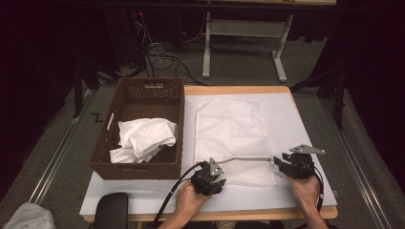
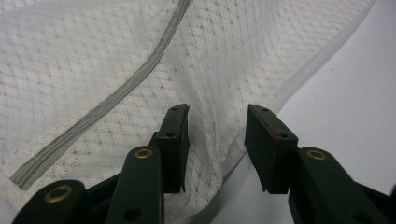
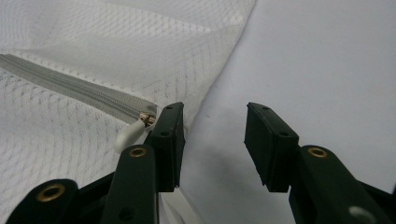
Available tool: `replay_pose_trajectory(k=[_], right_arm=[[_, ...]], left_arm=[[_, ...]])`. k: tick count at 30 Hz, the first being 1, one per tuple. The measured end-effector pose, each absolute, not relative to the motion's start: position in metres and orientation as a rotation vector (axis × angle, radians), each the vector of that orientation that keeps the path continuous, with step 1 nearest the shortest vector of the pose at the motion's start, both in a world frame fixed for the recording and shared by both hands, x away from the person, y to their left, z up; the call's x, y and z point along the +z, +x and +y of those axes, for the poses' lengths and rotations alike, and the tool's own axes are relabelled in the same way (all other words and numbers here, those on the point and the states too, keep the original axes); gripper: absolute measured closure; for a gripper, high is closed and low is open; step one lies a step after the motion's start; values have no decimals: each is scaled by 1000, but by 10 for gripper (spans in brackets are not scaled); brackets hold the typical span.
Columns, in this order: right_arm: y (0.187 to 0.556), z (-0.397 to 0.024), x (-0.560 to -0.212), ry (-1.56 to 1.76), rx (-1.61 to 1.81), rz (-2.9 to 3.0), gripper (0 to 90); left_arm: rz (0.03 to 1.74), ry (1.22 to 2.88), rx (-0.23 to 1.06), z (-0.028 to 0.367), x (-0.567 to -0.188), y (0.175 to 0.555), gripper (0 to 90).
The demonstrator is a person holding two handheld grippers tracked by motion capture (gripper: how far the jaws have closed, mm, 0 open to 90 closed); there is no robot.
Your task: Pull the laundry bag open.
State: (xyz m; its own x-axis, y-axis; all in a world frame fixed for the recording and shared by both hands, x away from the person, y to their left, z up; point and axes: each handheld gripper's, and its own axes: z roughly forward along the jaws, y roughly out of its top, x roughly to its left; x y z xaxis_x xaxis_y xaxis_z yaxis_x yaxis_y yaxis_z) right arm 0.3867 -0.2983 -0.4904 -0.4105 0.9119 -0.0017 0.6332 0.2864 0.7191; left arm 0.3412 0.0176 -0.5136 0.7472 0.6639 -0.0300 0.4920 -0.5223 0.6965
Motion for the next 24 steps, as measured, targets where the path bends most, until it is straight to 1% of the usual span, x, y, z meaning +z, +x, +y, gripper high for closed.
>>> replay_pose_trajectory(k=[15, 19, 20, 21, 22, 23, 24], right_arm=[[387, -290, -489, 1347, 975, 2183, 542], [389, -287, -490, 1339, 976, 2217, 605], [389, -287, -490, 1339, 976, 2217, 605], [389, -285, -491, 1329, 978, 2230, 648], [389, -285, -491, 1329, 978, 2230, 648], [389, -285, -491, 1324, 977, 2237, 678], [389, -284, -491, 1319, 979, 2250, 736]], left_arm=[[880, 2260, 312, 14, -511, 342, 579], [887, 2275, 310, 13, -509, 343, 554], [887, 2275, 310, 13, -509, 343, 548], [890, 2287, 304, 12, -508, 343, 543], [890, 2287, 304, 12, -508, 343, 541], [887, 2295, 301, 11, -507, 343, 541], [885, 2297, 291, 10, -506, 342, 543]])
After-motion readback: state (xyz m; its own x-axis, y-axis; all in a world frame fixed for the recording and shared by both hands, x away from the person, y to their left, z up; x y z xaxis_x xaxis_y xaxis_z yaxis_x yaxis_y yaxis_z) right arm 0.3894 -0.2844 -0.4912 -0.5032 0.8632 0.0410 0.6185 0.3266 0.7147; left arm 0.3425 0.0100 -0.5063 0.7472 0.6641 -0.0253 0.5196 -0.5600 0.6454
